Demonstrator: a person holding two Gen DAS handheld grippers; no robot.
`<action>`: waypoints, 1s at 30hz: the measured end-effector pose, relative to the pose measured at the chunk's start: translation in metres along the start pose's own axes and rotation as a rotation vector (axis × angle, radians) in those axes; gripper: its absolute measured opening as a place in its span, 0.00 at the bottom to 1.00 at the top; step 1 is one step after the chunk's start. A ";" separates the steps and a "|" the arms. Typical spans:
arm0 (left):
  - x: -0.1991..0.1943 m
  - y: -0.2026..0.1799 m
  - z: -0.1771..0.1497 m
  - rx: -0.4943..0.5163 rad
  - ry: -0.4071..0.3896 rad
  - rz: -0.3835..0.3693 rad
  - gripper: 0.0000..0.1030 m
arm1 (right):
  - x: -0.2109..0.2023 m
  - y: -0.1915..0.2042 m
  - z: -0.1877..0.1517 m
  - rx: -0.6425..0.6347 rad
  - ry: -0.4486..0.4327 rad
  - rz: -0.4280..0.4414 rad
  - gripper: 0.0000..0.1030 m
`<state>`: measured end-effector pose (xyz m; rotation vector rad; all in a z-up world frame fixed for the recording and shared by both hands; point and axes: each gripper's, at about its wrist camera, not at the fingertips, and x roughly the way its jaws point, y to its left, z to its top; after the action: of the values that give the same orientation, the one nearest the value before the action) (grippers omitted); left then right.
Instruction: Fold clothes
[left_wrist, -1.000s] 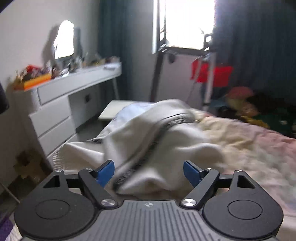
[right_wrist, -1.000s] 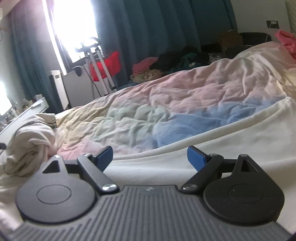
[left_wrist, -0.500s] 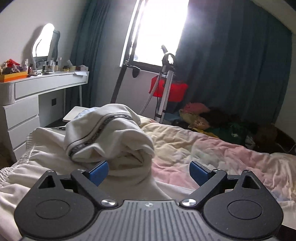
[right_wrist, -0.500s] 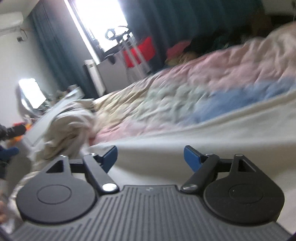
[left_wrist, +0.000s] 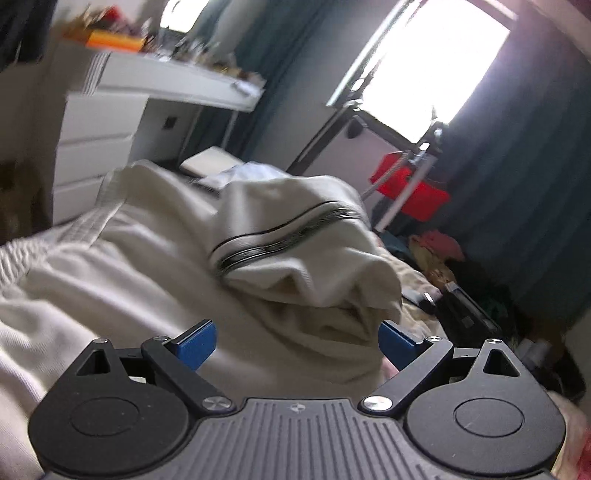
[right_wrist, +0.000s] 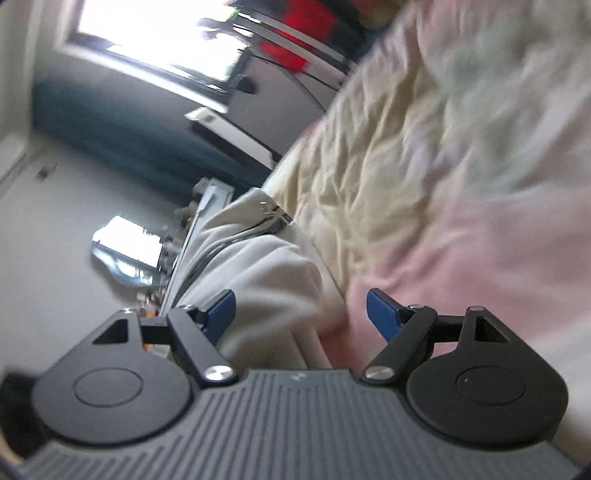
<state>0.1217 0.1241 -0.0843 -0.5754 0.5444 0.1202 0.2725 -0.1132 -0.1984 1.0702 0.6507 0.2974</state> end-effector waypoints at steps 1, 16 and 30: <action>0.005 0.004 0.000 -0.012 0.008 0.003 0.93 | 0.013 0.001 0.000 0.024 -0.008 -0.002 0.78; 0.011 -0.008 -0.018 0.040 0.046 -0.046 0.92 | -0.111 0.070 0.060 -0.333 -0.362 -0.119 0.12; 0.020 -0.049 -0.056 0.207 0.090 -0.086 0.92 | -0.305 -0.032 0.167 -0.248 -0.715 -0.611 0.23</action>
<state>0.1261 0.0519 -0.1107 -0.4026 0.6109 -0.0439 0.1373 -0.4069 -0.0677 0.6273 0.2539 -0.5101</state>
